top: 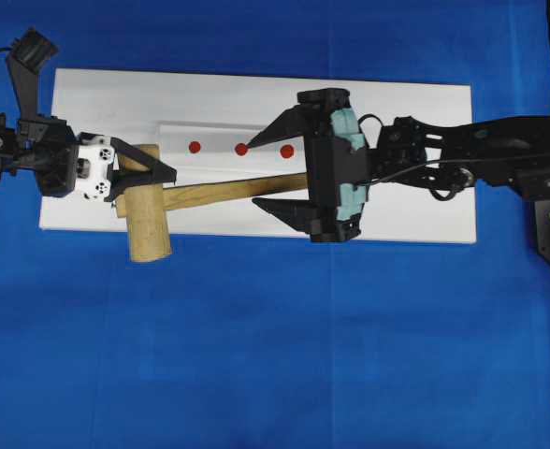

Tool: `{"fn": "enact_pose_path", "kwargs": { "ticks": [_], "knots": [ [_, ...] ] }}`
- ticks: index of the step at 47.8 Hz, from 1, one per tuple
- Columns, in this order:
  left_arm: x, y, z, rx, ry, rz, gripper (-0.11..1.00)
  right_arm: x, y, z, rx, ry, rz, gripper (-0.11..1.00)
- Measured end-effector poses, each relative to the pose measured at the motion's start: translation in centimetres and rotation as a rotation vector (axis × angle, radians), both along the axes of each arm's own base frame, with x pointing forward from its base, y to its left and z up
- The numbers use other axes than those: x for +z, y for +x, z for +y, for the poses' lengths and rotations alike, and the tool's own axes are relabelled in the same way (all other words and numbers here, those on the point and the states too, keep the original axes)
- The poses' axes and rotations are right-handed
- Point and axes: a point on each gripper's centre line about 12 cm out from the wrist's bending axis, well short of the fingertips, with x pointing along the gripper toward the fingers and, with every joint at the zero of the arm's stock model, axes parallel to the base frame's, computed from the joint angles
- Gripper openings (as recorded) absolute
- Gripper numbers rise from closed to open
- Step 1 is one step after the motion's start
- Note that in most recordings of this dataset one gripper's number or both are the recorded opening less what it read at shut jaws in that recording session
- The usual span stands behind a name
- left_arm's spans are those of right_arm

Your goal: Hit the mark with a hammer.

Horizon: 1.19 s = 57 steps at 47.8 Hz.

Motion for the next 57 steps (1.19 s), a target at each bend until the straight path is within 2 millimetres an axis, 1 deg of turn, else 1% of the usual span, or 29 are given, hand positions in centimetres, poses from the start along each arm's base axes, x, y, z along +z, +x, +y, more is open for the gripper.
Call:
{"fn": "enact_pose_path", "kwargs": {
  "ticks": [12,16,17,19,26,29,31,57],
  "knots": [
    [0.1,0.1,-0.1,-0.002,-0.003,0.004,0.45,-1.5,0.3,0.1,0.004,-0.003,0.04,0.88],
    [0.2,0.1,0.0,-0.002,0.0,0.002,0.45,-1.9,0.4,0.1,0.005,-0.004,0.049,0.82],
    [0.2,0.1,-0.1,-0.003,-0.002,0.003,0.45,-2.0,0.4,0.0,0.004,-0.003,0.052,0.79],
    [0.2,0.2,-0.1,-0.003,-0.002,0.0,0.45,-2.1,0.5,0.1,0.004,-0.002,0.054,0.69],
    [0.4,0.3,-0.1,-0.004,0.0,-0.005,0.45,-2.2,0.5,0.1,0.006,-0.003,0.057,0.26],
    [0.5,0.3,0.0,-0.001,-0.001,-0.006,0.45,-2.2,0.4,0.2,0.011,-0.001,0.062,0.12],
    [0.5,0.3,0.0,-0.003,0.001,-0.008,0.45,-2.3,0.4,0.3,0.015,-0.001,0.066,0.07],
    [0.8,0.3,0.6,0.016,0.009,-0.015,0.46,-2.3,0.4,0.1,0.011,0.002,0.073,0.07]
  ]
}}
